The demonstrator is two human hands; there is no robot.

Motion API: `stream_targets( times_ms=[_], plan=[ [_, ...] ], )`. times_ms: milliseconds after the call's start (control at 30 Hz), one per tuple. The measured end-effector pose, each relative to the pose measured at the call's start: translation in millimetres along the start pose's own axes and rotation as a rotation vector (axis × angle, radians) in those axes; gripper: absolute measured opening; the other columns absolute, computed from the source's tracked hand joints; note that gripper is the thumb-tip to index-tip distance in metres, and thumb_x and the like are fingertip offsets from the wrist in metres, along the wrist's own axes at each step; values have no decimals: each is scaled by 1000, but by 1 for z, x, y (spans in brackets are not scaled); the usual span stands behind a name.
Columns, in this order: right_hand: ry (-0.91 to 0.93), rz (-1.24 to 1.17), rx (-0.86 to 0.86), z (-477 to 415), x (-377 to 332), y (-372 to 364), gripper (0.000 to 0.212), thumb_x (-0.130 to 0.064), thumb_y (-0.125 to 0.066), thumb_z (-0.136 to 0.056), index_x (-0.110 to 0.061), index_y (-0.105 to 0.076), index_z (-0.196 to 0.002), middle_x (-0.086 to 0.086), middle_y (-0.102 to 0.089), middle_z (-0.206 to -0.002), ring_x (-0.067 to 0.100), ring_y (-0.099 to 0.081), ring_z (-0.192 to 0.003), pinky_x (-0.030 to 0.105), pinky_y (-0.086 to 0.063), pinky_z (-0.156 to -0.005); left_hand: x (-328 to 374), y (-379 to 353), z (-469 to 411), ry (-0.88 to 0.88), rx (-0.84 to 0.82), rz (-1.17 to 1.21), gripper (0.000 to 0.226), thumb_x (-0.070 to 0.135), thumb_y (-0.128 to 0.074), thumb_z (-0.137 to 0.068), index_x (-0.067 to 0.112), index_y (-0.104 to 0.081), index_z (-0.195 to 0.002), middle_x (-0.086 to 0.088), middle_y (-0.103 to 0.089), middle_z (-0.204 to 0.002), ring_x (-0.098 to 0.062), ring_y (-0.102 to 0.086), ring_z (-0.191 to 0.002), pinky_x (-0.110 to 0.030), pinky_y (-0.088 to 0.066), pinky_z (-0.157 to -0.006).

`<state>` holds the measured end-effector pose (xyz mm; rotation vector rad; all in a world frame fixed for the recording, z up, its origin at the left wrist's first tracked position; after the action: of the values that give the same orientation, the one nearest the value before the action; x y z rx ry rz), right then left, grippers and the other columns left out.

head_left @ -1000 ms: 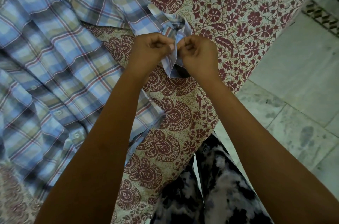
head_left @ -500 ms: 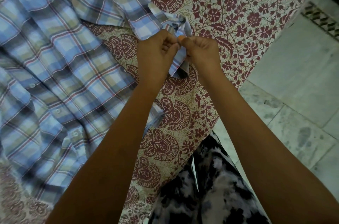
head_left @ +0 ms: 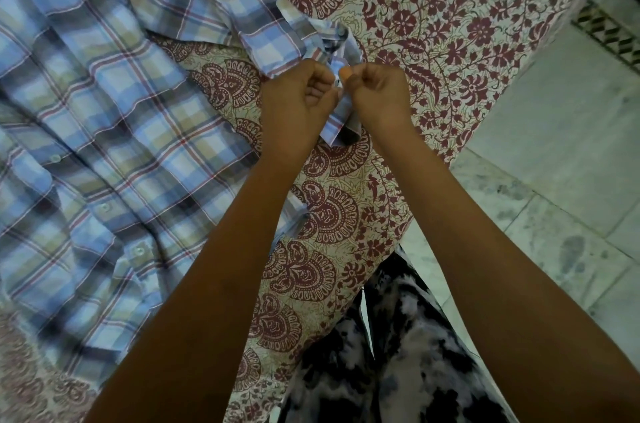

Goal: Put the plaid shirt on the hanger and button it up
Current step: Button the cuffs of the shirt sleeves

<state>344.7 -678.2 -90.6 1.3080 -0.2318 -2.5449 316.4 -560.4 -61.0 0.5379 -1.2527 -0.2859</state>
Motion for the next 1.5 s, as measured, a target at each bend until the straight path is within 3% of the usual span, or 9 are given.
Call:
stream_targets(
  times_ms=[267,367,600,800,900,1067,1167,1300,1500],
  plan=[
    [1,-22,71,-4,-3,-7,24,-16,-55,-90,-20,-54,-67,11,-63,-76,33,-62,-77,51,-54,-77,13,1,0,-53,114,-90,12,18,-59,-85,11,-65,-92,-2,-69,-84,-14,-64,-73,-38,-56,-68],
    [-6,-131,71,-3,-8,-6,20,-10,-57,-89,-21,-54,-72,8,-64,-80,24,-62,-77,45,-54,-79,12,2,-6,-6,113,-74,13,12,-59,-81,7,-64,-92,-4,-68,-85,-14,-62,-73,-36,-55,-70],
    [-29,-276,-11,0,-15,-2,19,-2,-59,-87,-17,-48,-80,12,-59,-87,19,-58,-77,33,-52,-74,-3,4,-18,140,-12,66,14,-2,-63,-77,3,-66,-90,8,-60,-78,10,-54,-62,-6,-44,-63],
    [-49,-368,-12,0,-14,-2,23,5,-53,-86,-17,-47,-83,4,-51,-74,14,-49,-67,24,-43,-60,-2,3,-12,151,-23,136,14,4,-68,-78,5,-66,-92,12,-59,-77,13,-55,-63,-5,-46,-66],
    [-55,-358,-29,1,-10,-5,23,6,-53,-86,-16,-45,-87,16,-55,-86,22,-51,-76,27,-45,-62,-6,4,-11,123,-21,115,11,4,-66,-78,9,-64,-88,17,-58,-75,10,-56,-65,-7,-47,-67],
    [-125,-420,66,6,-2,-7,30,7,-49,-88,-20,-38,-83,6,-55,-74,16,-54,-65,25,-48,-59,2,3,-11,-9,-38,-2,13,0,-61,-76,3,-66,-88,-1,-65,-86,2,-57,-70,-8,-47,-70],
    [7,-205,165,9,2,-8,32,6,-48,-86,-22,-33,-88,-2,-53,-62,17,-51,-57,35,-45,-61,4,3,-15,-10,-69,-135,10,7,-63,-77,7,-68,-86,-7,-69,-89,-13,-62,-78,-27,-53,-76],
    [229,72,201,16,-3,-10,33,3,-45,-82,-19,-28,-98,-8,-51,-62,11,-48,-52,28,-39,-55,9,2,-19,-5,-131,-341,8,12,-58,-80,8,-65,-82,-10,-68,-88,-24,-62,-82,-40,-51,-73],
    [34,-288,8,12,7,-12,43,7,-58,-79,-27,-36,-93,9,-61,-75,23,-59,-66,37,-52,-69,-1,10,-30,97,-188,-277,16,4,-52,-74,6,-65,-83,-9,-67,-90,-21,-59,-80,-27,-46,-68]
  ],
)
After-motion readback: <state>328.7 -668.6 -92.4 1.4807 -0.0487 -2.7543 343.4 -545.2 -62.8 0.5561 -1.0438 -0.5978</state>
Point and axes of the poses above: each hand's wrist, its own z-axis away from the middle knuckle, its own y-axis out of the back of the hand, x = y × z, the point moved 5 cm from there along -z, towards the middle knuckle
